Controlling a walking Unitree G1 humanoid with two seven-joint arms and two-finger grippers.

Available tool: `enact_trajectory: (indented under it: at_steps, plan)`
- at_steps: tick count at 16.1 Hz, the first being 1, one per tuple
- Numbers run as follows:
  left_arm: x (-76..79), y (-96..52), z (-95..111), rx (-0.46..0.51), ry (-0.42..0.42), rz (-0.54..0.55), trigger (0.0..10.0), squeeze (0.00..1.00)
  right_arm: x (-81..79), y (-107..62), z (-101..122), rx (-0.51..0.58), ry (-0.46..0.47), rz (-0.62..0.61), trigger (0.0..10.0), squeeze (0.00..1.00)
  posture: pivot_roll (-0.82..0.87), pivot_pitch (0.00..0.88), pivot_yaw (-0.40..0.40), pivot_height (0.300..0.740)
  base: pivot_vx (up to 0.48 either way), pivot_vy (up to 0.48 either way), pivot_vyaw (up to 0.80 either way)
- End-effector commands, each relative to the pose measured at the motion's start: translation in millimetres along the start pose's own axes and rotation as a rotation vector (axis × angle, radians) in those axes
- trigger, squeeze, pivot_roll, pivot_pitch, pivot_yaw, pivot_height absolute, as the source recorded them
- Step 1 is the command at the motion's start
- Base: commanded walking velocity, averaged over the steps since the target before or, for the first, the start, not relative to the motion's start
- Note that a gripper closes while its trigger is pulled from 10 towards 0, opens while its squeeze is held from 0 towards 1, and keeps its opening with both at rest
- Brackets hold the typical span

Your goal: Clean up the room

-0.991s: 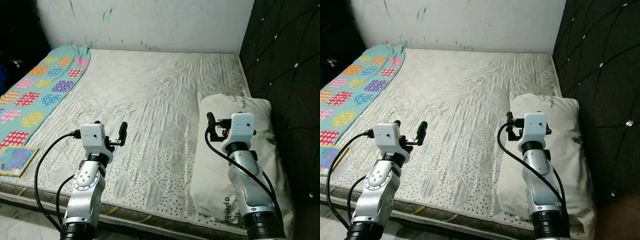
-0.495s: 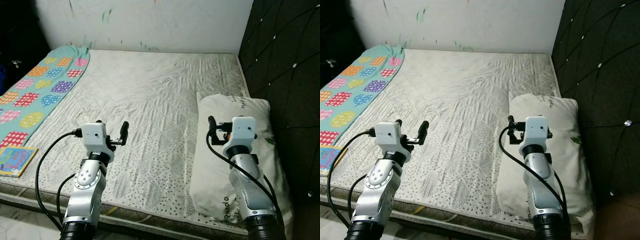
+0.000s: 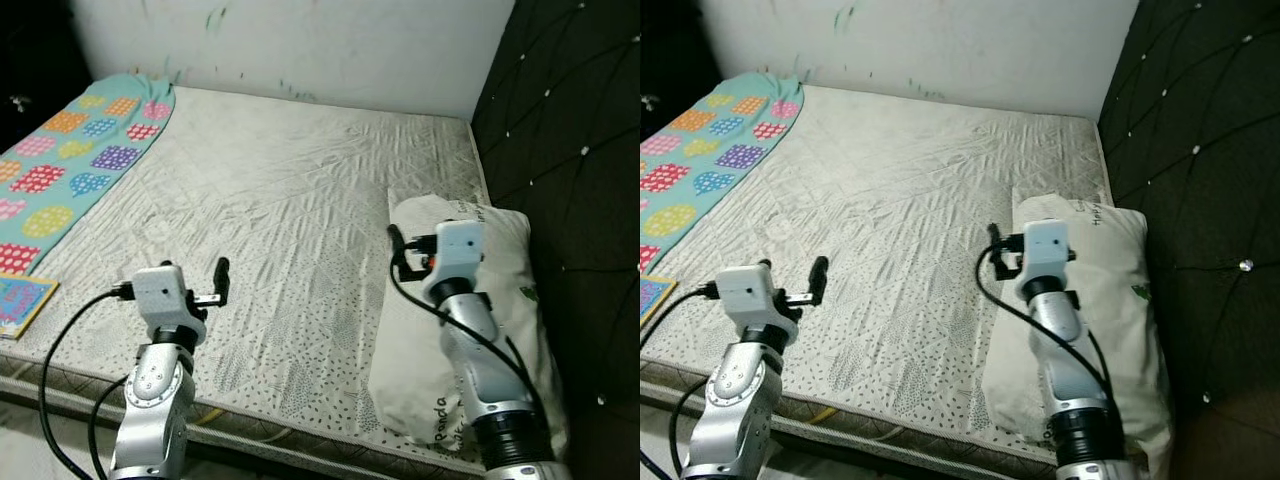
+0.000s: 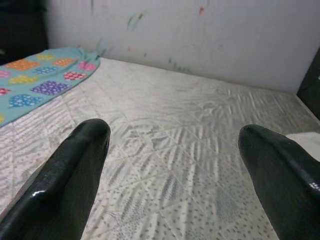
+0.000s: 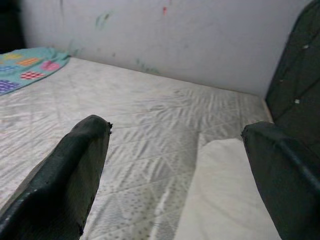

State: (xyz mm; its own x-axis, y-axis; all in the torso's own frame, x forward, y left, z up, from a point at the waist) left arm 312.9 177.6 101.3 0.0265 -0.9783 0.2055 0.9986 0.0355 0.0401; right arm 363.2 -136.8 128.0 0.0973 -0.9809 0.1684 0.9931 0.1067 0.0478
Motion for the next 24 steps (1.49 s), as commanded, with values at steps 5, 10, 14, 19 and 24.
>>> enact_trajectory:
  at_steps: [5,10,14,19,24]
  plan:
    - [2.9,4.3,4.5,-0.001,0.004,-0.012,10.0,0.00,8.7,-3.1,-6.1,-0.028,0.005,-0.017,10.0,0.00,-0.01,0.017,-0.005,0.740,0.000,0.000,-0.16]
    - [7.6,2.9,2.9,-0.014,-0.014,-0.037,10.0,0.00,15.8,-7.1,-6.6,-0.027,-0.001,-0.039,10.0,0.00,-0.02,0.028,0.010,0.740,0.000,0.000,-0.80]
    - [7.9,3.2,2.9,-0.015,-0.020,-0.043,10.0,0.00,14.1,-7.3,-7.1,-0.026,0.003,-0.034,10.0,0.00,-0.02,0.027,0.011,0.740,0.000,0.000,0.00]
    - [9.1,5.4,4.2,-0.014,-0.020,-0.056,10.0,0.00,13.5,-7.0,-7.4,-0.027,0.009,-0.039,10.0,0.00,-0.02,0.020,0.018,0.740,0.000,0.000,0.00]
    - [11.5,6.2,4.1,-0.014,-0.024,-0.068,10.0,0.00,14.8,-6.6,-7.9,-0.028,0.001,-0.037,10.0,0.00,-0.02,0.013,0.017,0.740,0.000,0.296,0.00]
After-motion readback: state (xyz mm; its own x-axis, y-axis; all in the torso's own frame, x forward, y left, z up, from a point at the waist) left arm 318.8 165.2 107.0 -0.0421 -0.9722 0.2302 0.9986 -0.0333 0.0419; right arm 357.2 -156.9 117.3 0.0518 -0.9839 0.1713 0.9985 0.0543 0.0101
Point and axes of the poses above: a point about 5 cm out from each wrist's last joint towards the gripper, its own y axis pointing out of the wrist towards the gripper, its own z axis along the axis of the wrist's last joint, x = y × z, the point moved 4 cm from there along y, pointing out of the wrist towards the gripper, and after that the axes turned 6 degrees about -y, right-handed, at the moved point
